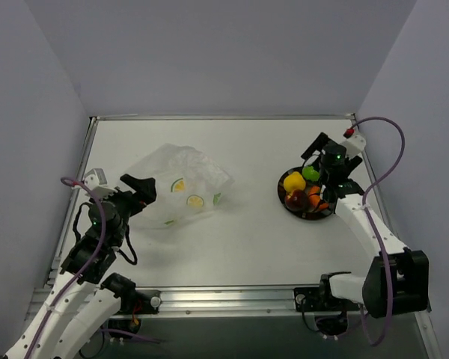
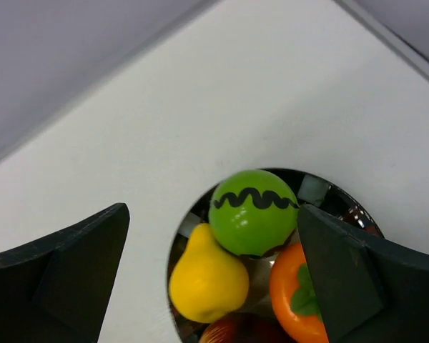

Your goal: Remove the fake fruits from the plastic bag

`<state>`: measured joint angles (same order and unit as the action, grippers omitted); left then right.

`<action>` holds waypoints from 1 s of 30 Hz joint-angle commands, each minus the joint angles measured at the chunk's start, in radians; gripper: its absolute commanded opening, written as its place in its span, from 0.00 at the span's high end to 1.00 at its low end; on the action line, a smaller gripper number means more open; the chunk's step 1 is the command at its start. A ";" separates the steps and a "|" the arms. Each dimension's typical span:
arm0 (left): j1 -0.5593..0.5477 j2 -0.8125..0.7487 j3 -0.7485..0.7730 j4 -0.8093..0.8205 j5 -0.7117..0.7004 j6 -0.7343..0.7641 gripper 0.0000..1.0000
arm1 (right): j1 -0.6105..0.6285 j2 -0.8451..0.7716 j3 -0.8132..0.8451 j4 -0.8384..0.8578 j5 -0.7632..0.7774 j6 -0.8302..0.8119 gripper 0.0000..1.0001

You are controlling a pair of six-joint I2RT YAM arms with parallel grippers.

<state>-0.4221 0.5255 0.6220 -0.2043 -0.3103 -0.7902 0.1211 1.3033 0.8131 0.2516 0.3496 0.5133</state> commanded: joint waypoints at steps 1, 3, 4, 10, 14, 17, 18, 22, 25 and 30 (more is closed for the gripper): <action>0.006 -0.022 0.103 -0.064 0.019 0.040 0.06 | 0.020 -0.233 -0.018 -0.002 -0.020 0.028 0.00; 0.006 -0.030 0.140 -0.095 0.046 0.052 0.06 | 0.038 -0.317 -0.035 -0.008 -0.041 0.027 0.00; 0.006 -0.039 0.153 -0.105 0.057 0.058 0.06 | 0.044 -0.361 -0.040 -0.012 -0.066 0.027 0.00; 0.006 -0.088 0.287 -0.225 0.129 0.140 0.06 | 0.060 -0.707 -0.040 -0.081 -0.106 0.013 0.00; 0.006 -0.107 0.393 -0.326 0.137 0.207 0.06 | 0.060 -0.853 -0.017 -0.130 -0.109 0.014 0.00; 0.008 -0.134 0.465 -0.398 0.123 0.282 0.06 | 0.061 -0.943 0.015 -0.173 -0.101 -0.004 0.00; 0.008 -0.143 0.478 -0.423 0.119 0.298 0.06 | 0.061 -0.963 0.021 -0.192 -0.089 -0.010 0.00; 0.006 -0.194 0.528 -0.481 0.073 0.350 0.06 | 0.061 -1.052 0.035 -0.221 -0.035 -0.032 0.00; 0.006 -0.214 0.539 -0.521 0.040 0.368 0.06 | 0.060 -1.082 0.024 -0.235 -0.020 -0.044 0.00; 0.006 -0.245 0.504 -0.529 0.030 0.371 0.06 | 0.061 -1.067 0.015 -0.242 -0.031 -0.041 0.00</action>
<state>-0.4221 0.2771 1.1324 -0.6922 -0.2638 -0.4561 0.1783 0.2180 0.8249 0.0040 0.3088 0.4919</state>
